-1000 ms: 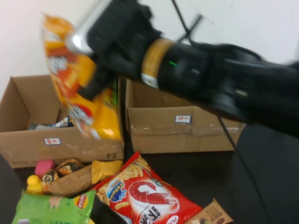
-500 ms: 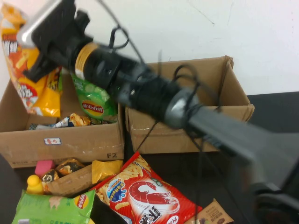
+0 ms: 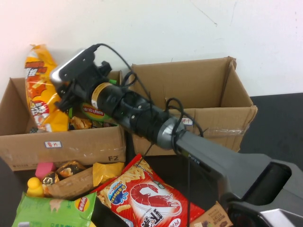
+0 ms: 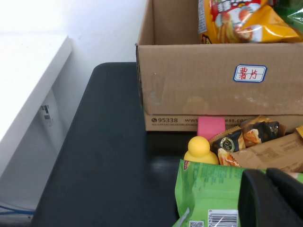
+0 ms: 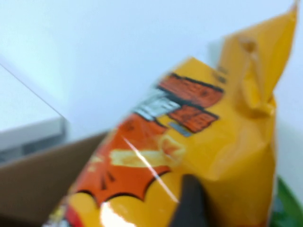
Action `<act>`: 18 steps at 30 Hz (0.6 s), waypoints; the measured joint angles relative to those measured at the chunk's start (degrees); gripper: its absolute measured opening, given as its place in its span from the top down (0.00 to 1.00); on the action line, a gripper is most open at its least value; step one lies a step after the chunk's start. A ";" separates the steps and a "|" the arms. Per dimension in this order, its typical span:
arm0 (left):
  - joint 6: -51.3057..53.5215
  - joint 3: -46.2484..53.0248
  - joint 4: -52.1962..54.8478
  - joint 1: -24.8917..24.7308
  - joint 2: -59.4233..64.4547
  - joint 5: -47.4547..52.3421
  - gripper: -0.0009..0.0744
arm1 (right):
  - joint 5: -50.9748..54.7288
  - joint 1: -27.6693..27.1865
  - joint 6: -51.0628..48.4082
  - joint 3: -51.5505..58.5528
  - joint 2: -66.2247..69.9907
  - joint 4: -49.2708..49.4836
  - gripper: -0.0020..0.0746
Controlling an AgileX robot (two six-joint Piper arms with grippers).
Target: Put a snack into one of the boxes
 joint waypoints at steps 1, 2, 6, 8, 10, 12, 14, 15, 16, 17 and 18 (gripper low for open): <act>0.00 0.00 0.00 0.00 0.00 0.00 0.99 | 1.03 -0.16 0.11 -0.04 -0.24 0.32 0.26; 0.00 0.00 0.00 0.00 0.00 0.00 0.99 | 2.10 -0.42 0.29 -0.04 -0.54 0.32 0.24; 0.00 0.00 0.00 0.00 0.00 0.00 0.99 | 6.12 -0.52 1.12 -0.04 -3.22 -1.90 0.21; 0.00 0.00 0.00 0.00 0.00 0.00 0.99 | 7.51 -0.40 2.22 -0.04 -5.24 -3.67 0.23; 0.00 0.00 0.00 0.00 0.00 0.00 0.99 | 9.30 0.12 3.77 -0.04 -7.75 -4.74 0.29; 0.00 0.00 0.00 0.00 0.00 0.00 0.99 | 12.28 0.83 4.77 -0.13 -9.72 -4.76 0.40; 0.00 0.00 0.00 0.00 0.00 0.00 0.99 | 16.46 1.93 5.02 -0.50 -10.94 -3.39 0.58; 0.00 0.00 0.00 0.00 0.00 0.00 0.99 | 18.26 2.45 5.02 -0.64 -11.22 -2.45 0.65; 0.00 0.00 0.00 0.00 0.00 0.00 0.99 | 20.58 3.19 4.76 -0.64 -11.33 -1.07 0.75; 0.00 0.00 0.00 0.00 0.00 0.00 0.99 | 22.90 3.99 4.40 -0.64 -11.33 0.57 0.83; 0.00 0.00 0.00 0.00 0.00 0.00 0.99 | 24.94 4.65 3.75 -0.64 -11.23 1.98 0.87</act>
